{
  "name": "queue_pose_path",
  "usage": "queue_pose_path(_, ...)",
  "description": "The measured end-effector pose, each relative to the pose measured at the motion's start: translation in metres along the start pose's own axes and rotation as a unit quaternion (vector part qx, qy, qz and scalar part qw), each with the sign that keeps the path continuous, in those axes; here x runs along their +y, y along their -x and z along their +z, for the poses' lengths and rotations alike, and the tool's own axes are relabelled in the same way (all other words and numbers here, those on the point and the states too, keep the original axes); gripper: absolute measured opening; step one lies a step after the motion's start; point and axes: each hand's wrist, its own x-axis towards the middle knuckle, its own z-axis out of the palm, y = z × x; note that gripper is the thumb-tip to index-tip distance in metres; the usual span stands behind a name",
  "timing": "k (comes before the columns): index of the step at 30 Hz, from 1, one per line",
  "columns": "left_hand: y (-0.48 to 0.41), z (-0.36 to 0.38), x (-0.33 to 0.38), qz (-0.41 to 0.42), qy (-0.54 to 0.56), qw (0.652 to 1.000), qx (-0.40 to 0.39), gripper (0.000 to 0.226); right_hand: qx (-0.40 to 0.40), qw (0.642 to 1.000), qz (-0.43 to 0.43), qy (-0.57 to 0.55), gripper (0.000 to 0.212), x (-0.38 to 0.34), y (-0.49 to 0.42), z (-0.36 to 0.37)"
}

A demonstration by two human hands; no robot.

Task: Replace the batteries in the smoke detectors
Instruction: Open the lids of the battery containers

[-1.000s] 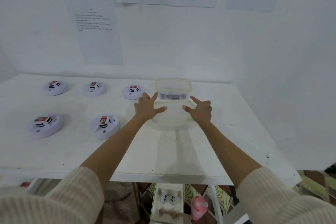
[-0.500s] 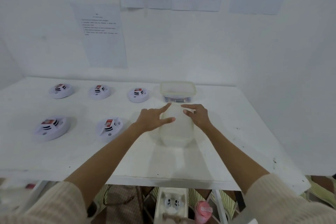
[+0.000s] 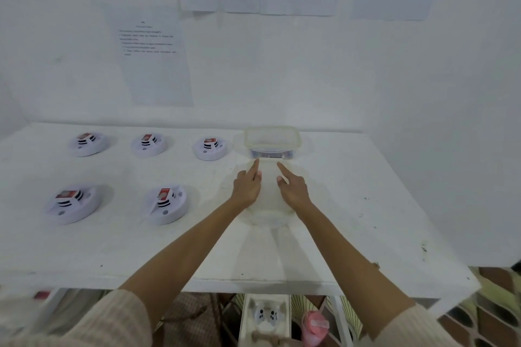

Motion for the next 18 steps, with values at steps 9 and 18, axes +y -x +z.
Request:
queue_pose_path(9, 0.009, -0.008, 0.007, -0.055, 0.238, 0.97, -0.009, 0.042, -0.075, 0.933, 0.079, -0.342, 0.047, -0.001, 0.005, -0.025)
queue_pose_path(18, 0.012, -0.012, 0.011, -0.061, 0.331, 0.942, -0.017, 0.034, -0.082, 0.93, 0.131, -0.335, 0.06, -0.01, 0.004, -0.029)
